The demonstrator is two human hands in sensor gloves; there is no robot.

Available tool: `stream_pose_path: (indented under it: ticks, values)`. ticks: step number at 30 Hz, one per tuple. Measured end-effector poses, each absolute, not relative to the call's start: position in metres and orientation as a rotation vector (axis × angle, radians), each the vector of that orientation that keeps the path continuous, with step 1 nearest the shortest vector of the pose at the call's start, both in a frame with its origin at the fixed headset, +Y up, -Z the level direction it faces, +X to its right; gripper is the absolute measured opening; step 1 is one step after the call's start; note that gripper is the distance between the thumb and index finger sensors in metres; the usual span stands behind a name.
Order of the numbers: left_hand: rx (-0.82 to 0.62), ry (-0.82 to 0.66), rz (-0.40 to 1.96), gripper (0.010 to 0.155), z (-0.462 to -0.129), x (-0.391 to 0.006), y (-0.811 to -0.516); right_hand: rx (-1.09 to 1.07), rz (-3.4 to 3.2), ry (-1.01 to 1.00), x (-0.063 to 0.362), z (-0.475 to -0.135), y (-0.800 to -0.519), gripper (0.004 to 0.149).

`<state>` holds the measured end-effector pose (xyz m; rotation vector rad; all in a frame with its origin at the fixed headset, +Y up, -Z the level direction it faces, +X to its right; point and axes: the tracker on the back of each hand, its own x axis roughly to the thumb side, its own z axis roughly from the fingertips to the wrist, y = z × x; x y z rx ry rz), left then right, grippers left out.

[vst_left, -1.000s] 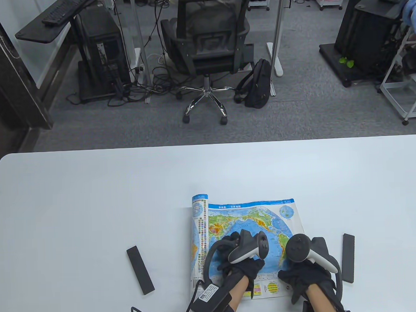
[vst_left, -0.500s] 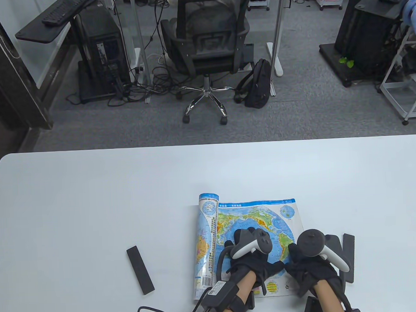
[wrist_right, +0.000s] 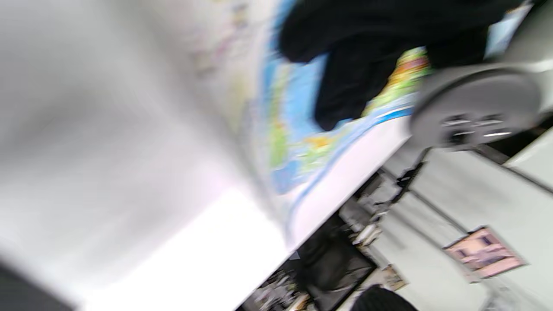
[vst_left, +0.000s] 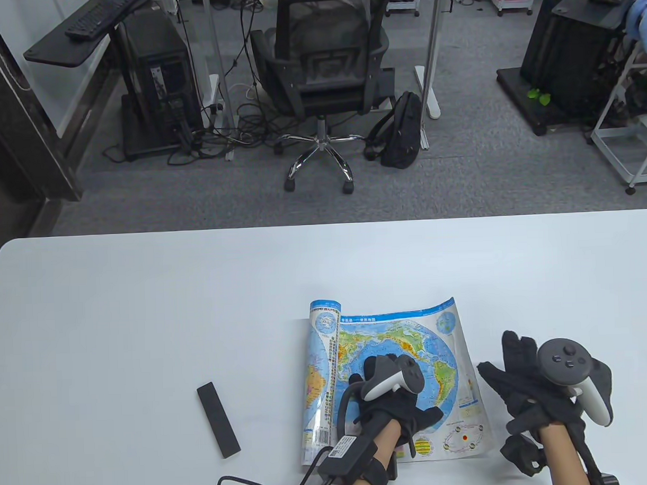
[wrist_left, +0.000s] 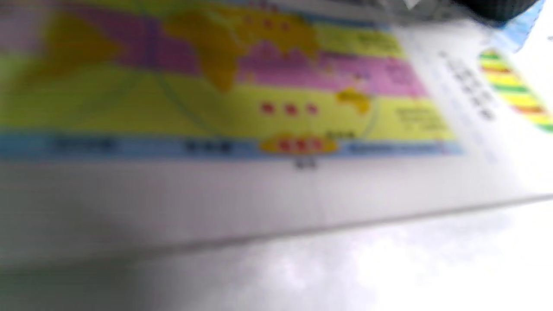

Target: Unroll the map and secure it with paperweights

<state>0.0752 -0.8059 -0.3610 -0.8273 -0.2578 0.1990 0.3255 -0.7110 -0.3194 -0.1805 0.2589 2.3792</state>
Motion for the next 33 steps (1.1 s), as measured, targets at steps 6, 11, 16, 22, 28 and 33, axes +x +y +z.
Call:
stream_pose_path:
  ticks: [6, 11, 16, 22, 28, 33]
  values:
    - [-0.816, -0.259, 0.198, 0.087, -0.361, 0.076, -0.806, -0.495, 2.491, 0.616, 0.348, -0.324, -0.762, 0.081]
    - [-0.818, -0.259, 0.198, 0.087, -0.361, 0.076, -0.807, -0.527, 2.507, 0.636, 0.349, -0.325, -0.771, 0.070]
    - [-0.812, -0.259, 0.196, 0.087, -0.362, 0.076, -0.807, -0.579, 2.612, 0.469, 0.347, -0.325, -0.762, 0.059]
    - [-0.811, -0.257, 0.195, 0.087, -0.362, 0.076, -0.807, -0.677, 2.809, 0.407, 0.341, -0.325, -0.753, 0.050]
    - [-0.804, -0.257, 0.192, 0.086, -0.362, 0.076, -0.807, -0.724, 2.847, 0.285, 0.340, -0.324, -0.753, 0.050]
    - [-0.803, -0.256, 0.188, 0.086, -0.362, 0.076, -0.807, -0.653, 2.706, 0.206, 0.345, -0.320, -0.744, 0.049]
